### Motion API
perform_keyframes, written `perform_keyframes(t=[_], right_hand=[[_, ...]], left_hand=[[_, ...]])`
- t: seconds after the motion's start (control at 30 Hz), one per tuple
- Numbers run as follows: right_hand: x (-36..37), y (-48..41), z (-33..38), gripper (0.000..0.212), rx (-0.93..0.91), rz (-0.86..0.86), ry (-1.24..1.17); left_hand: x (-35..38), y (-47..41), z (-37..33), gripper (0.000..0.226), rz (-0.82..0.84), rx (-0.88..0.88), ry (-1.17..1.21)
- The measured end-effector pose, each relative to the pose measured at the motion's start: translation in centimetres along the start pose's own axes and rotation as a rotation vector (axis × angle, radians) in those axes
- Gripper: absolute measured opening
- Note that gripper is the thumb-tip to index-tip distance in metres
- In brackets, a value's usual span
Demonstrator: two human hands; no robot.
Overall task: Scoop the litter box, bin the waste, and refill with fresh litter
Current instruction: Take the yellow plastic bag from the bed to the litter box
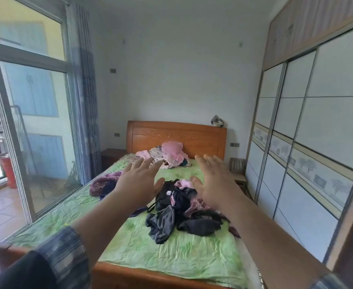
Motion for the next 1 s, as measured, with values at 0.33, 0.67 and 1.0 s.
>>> perform_keyframes(t=[0.33,0.67,1.0], right_hand=[[13.0,-14.0,10.9,0.068,-0.082,0.048,-0.051],[30.4,-24.4,17.0,0.068,-0.082,0.216,-0.209],[46.8,-34.9,14.0,0.068,-0.109,0.465,-0.254]], left_hand=[[6.7,-3.4,19.4,0.060,0.032,-0.099,-0.065],[18.5,-4.5,32.9,0.062,0.173,-0.214,-0.049],[33.1,-7.5,39.8,0.060,0.401,-0.454,-0.043]])
Point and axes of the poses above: each hand's wrist, its own y-axis away from the middle knuckle, its own x-axis out of the palm, z = x × y, the point moved 1 cm from there along -y, towards the middle knuckle, and after that the axes turned 10 degrees about -y, right-handed, at the moved point
